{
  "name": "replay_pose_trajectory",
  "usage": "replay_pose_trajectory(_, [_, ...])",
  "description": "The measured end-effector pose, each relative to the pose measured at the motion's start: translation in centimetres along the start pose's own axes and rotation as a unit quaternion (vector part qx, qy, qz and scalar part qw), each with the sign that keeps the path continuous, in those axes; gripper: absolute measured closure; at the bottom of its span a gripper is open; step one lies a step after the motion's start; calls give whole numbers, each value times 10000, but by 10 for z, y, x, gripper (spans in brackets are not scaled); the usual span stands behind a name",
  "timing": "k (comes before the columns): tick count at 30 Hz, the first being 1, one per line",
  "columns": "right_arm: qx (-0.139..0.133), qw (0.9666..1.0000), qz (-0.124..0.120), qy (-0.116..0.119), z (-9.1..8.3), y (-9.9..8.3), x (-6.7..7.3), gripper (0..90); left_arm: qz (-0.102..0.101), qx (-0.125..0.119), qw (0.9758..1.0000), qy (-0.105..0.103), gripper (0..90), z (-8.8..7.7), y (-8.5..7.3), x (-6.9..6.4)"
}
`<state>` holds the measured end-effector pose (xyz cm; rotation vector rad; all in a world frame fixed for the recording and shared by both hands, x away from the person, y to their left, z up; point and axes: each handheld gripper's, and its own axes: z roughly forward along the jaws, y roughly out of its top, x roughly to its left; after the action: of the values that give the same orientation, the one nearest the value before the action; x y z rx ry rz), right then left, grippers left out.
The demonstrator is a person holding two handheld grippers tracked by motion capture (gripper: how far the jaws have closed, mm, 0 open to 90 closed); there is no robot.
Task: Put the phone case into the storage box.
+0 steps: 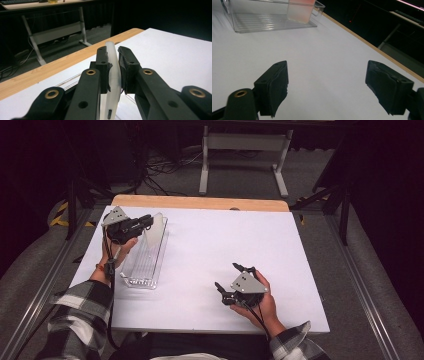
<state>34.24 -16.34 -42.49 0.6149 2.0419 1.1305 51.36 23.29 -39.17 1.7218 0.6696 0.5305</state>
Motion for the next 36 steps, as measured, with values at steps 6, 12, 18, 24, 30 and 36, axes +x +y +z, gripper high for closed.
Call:
replay_pose_trajectory(6, [79, 9998, -65, 144, 2, -1, 2, 186, -37, 5, 9999, 103, 791, -2, -1, 2])
replay_pose_trajectory(12, [183, 9993, -139, 291, 4, -1, 5, 184, 39, 122, 9999, 71, 784, -3, -2, 3])
replay_pose_trajectory(18, [261, 9986, -202, 404, 6, -2, 7, 182, 47, 322, 9992, 224, 777, 1, -6, 7])
replay_pose_trajectory(24, [312, 9983, -181, 452, 7, -3, 7, 181, 65, 352, 9987, 359, 768, 5, -5, 10])
replay_pose_trajectory(30, [384, 9974, -282, 535, 8, -3, 10, 177, 267, 463, 9973, 508, 753, 13, -2, 10])
replay_pose_trajectory(36, [413, 9969, -336, 581, 9, -3, 11, 176, 211, 616, 9961, 589, 729, 15, -6, 13])
